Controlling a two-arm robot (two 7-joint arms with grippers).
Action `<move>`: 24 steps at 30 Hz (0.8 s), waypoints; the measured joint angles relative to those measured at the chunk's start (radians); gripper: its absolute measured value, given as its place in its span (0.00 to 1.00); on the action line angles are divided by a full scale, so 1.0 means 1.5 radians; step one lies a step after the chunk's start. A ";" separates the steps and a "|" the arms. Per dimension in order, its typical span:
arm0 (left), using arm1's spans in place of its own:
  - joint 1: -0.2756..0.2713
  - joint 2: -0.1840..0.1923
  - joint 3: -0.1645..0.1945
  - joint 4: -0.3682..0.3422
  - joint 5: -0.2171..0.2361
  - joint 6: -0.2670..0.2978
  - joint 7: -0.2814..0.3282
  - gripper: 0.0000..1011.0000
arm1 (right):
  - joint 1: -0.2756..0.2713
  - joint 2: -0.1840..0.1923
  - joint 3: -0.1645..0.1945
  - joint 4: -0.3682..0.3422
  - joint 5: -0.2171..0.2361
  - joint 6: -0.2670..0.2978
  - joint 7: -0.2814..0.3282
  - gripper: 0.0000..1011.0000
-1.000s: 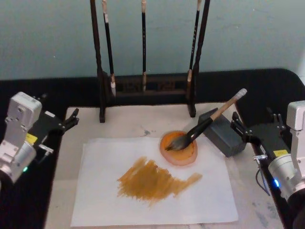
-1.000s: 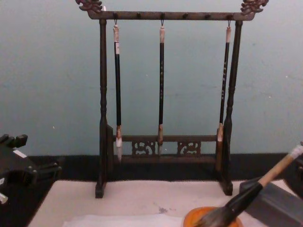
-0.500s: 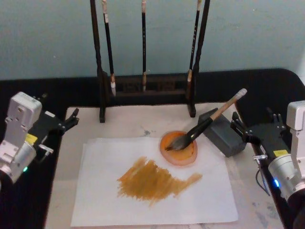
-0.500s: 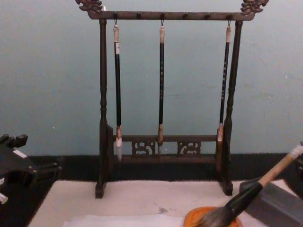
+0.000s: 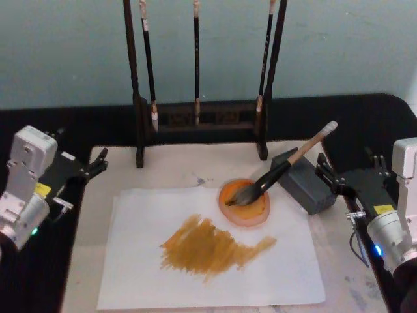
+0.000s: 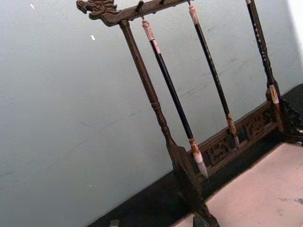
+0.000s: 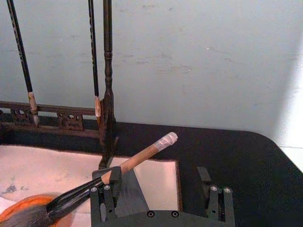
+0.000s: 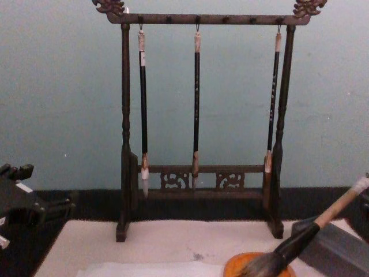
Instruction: Pick up the brush from the inkstone, write on the paper, then place the brush back to its original position.
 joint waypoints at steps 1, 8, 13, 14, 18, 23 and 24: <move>0.000 0.000 0.000 0.000 0.000 0.000 0.000 1.00 | 0.000 0.000 0.000 0.000 0.000 0.000 0.000 0.99; 0.000 0.000 0.000 0.000 0.000 0.000 0.000 1.00 | 0.000 0.000 0.000 0.000 0.000 0.000 0.000 0.99; 0.000 0.000 0.000 0.000 0.000 0.000 0.000 1.00 | 0.000 0.000 0.000 0.000 0.000 0.000 0.000 0.99; 0.000 0.000 0.000 0.000 0.000 0.000 0.000 1.00 | 0.000 0.000 0.000 0.000 0.000 0.000 0.000 0.99; 0.000 0.000 0.000 0.000 0.000 0.000 0.000 1.00 | 0.000 0.000 0.000 0.000 0.000 0.000 0.000 0.99; 0.000 0.000 0.000 0.000 0.000 0.000 0.000 1.00 | 0.000 0.000 0.000 0.000 0.000 0.000 0.000 0.99; 0.000 0.000 0.000 0.000 0.000 0.000 0.000 1.00 | 0.000 0.000 0.000 0.000 0.000 0.000 0.000 0.99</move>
